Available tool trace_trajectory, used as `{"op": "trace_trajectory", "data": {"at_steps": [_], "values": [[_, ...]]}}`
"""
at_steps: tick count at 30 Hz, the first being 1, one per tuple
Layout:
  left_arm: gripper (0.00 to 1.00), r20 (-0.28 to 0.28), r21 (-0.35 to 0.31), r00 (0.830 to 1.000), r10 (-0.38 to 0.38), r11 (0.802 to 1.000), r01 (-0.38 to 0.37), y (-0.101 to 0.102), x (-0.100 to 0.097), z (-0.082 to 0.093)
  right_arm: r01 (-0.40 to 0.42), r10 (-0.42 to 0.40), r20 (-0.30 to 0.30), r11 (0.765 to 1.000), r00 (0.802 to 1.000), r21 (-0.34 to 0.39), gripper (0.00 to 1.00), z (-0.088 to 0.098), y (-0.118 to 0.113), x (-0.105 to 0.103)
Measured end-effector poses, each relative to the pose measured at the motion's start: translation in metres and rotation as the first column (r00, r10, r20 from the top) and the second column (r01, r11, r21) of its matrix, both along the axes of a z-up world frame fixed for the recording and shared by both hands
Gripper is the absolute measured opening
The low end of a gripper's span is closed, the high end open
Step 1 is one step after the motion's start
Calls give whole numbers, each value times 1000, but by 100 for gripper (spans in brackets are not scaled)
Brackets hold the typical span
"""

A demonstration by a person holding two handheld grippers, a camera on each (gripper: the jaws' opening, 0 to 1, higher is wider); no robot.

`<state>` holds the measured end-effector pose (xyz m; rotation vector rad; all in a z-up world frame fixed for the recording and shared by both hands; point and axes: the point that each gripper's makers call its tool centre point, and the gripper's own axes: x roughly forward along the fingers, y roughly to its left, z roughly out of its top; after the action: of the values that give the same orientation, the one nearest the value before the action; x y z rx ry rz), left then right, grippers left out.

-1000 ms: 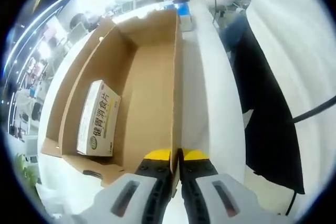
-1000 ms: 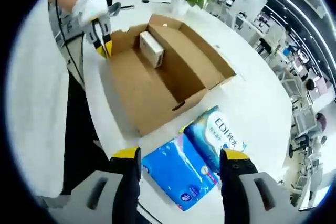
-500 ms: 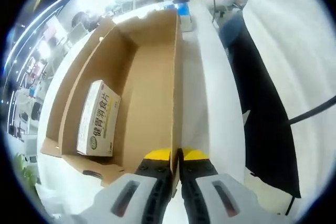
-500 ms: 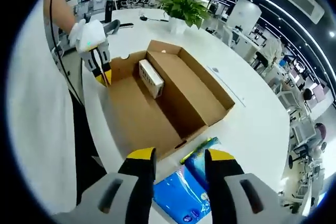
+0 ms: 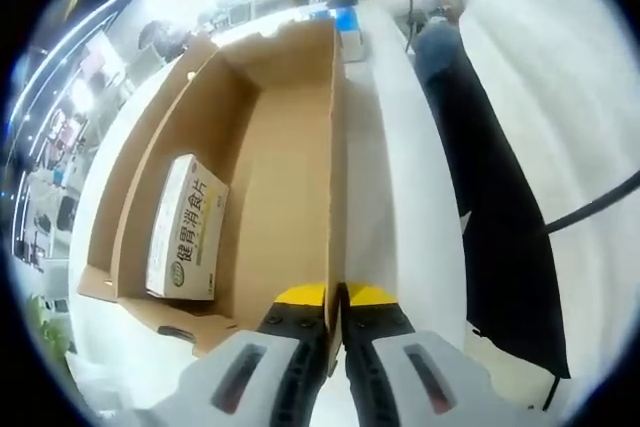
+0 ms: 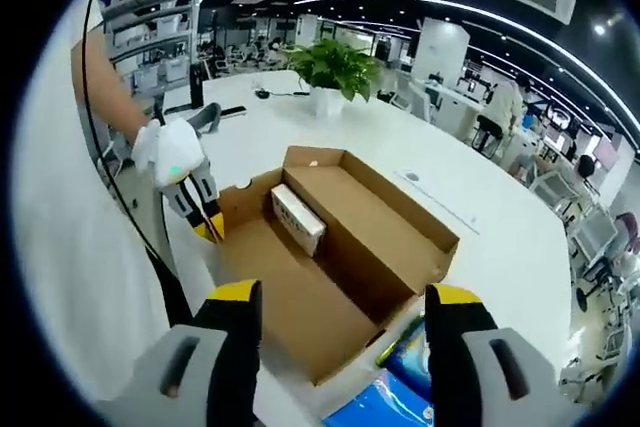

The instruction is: Operate the shoe box by opening the lid, removing the specified soft item, and placing it in the target area until the item is outside and the box remains undamaged.

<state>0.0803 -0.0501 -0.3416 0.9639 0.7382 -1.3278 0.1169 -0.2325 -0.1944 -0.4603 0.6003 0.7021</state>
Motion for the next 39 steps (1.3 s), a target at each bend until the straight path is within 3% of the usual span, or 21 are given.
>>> {"op": "trace_trajectory", "data": {"at_steps": [2, 4, 7, 9, 12, 14, 17, 19, 21, 23, 27, 31, 33, 35, 39], "values": [[3, 4, -2, 1000, -3, 1000, 3, 0, 0, 0, -44, 43, -46, 999, 998, -13, 61, -6, 10, -6], [3, 5, -8, 1000, -3, 1000, 3, 0, -1, 1, -44, 43, -31, 999, 999, -29, 57, -6, 13, -6], [3, -5, -10, 1000, -1, 1000, 1, 0, 0, 1, -84, 83, -29, 996, 996, -39, 58, -12, 24, -13], [3, -5, -10, 1000, -3, 1000, 3, 0, -1, 1, -87, 87, -7, 991, 996, -99, 58, -17, 22, -11], [3, -11, -17, 1000, 0, 1000, 0, 0, -1, 1, -76, 78, 24, 995, 997, -64, 62, -14, 31, -8], [3, -8, -19, 1000, -1, 1000, 1, -1, -1, 1, -73, 73, 28, 997, 997, 9, 62, -11, 42, -8], [3, 1, -32, 1000, 2, 999, -2, -1, -1, 2, -70, 71, -24, 997, 997, 40, 51, -18, 49, -11], [4, 10, -40, 1000, -5, 999, 5, -1, -1, 2, -89, 89, -27, 996, 996, -4, 46, -24, 49, -9], [4, 19, -44, 1000, -9, 999, 10, -2, -1, 2, -161, 163, 10, 979, 987, -124, 42, -30, 47, -4], [3, 19, -39, 1000, -22, 999, 23, -2, -1, 2, -199, 207, 30, 965, 978, -169, 41, -31, 49, 0], [3, -9, -30, 1000, -7, 1000, 7, -2, 0, 2, -208, 221, 41, 955, 974, -212, 42, -32, 54, 12], [3, 20, -38, 1000, -10, 999, 11, -2, -2, 1, -240, 250, 22, 950, 968, -198, 42, -38, 67, 18], [3, 19, -41, 1000, -17, 999, 17, -2, -1, 2, -263, 272, 15, 942, 962, -207, 42, -42, 72, 19], [3, 9, -39, 1000, -18, 999, 19, -2, -1, 2, -291, 308, 23, 918, 951, -267, 42, -45, 72, 23], [3, 14, -40, 1000, -18, 999, 19, -2, -1, 3, -289, 303, 26, 929, 953, -232, 42, -42, 78, 26]]}}
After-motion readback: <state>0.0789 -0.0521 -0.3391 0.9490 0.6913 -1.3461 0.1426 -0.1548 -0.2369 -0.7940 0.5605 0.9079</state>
